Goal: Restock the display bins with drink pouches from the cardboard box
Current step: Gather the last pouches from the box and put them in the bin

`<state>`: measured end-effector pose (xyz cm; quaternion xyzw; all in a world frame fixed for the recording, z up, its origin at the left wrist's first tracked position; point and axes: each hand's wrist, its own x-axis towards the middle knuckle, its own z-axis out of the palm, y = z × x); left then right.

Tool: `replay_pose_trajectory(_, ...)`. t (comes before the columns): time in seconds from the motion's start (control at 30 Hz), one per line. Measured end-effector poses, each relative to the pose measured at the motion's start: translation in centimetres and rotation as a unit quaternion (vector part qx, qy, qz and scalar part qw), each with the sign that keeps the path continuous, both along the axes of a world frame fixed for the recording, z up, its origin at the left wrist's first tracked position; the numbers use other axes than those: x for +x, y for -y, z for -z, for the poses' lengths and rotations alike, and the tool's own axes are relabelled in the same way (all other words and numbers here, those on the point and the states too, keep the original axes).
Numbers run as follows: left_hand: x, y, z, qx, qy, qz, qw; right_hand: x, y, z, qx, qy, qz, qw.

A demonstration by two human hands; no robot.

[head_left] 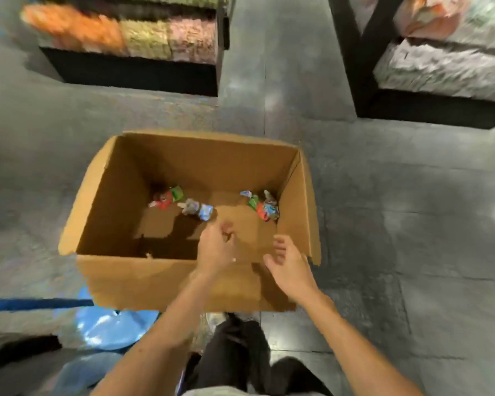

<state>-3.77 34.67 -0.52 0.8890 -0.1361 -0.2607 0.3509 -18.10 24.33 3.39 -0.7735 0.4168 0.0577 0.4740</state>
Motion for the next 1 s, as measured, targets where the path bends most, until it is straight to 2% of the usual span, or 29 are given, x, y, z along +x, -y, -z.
replay_pose_trajectory(0.2, 7.6, 3.8, 7.3, 0.081, -0.196, -0.048, 0.976, 8.9, 5.7, 5.5, 0.016, -0.137, -0.001, 0.990)
replay_pose_trajectory(0.4, 12.2, 4.7, 14.8, 0.135, -0.260, -0.189, 0.937, 16.5, 12.0, 16.0, -0.052, -0.245, -0.010, 0.968)
replay_pose_trajectory(0.47, 14.1, 4.9, 17.2, 0.117, -0.267, -0.279, 0.915, 18.8, 13.6, 19.8, -0.098, -0.260, -0.011, 0.961)
replay_pose_trajectory(0.57, 16.4, 5.0, 21.0, 0.089, -0.283, -0.420, 0.858, 21.3, 14.5, 23.4, -0.108, -0.295, -0.029, 0.949)
replay_pose_trajectory(0.7, 18.6, 6.0, 23.3, 0.062, -0.308, -0.499, 0.807, 22.7, 14.8, 26.3, -0.180, -0.349, -0.049, 0.918)
replay_pose_trajectory(0.83, 19.3, 6.3, 25.3, 0.083, -0.306, -0.501, 0.806, 22.6, 14.8, 27.5, -0.237, -0.356, -0.098, 0.899)
replay_pose_trajectory(0.93, 19.6, 6.9, 25.2, 0.085, -0.292, -0.467, 0.830, 22.5, 15.0, 27.6, -0.228, -0.322, -0.133, 0.909)
replay_pose_trajectory(1.0, 19.5, 6.6, 24.6, 0.085, -0.309, -0.449, 0.834, 22.3, 14.7, 27.5, -0.213, -0.300, -0.131, 0.920)
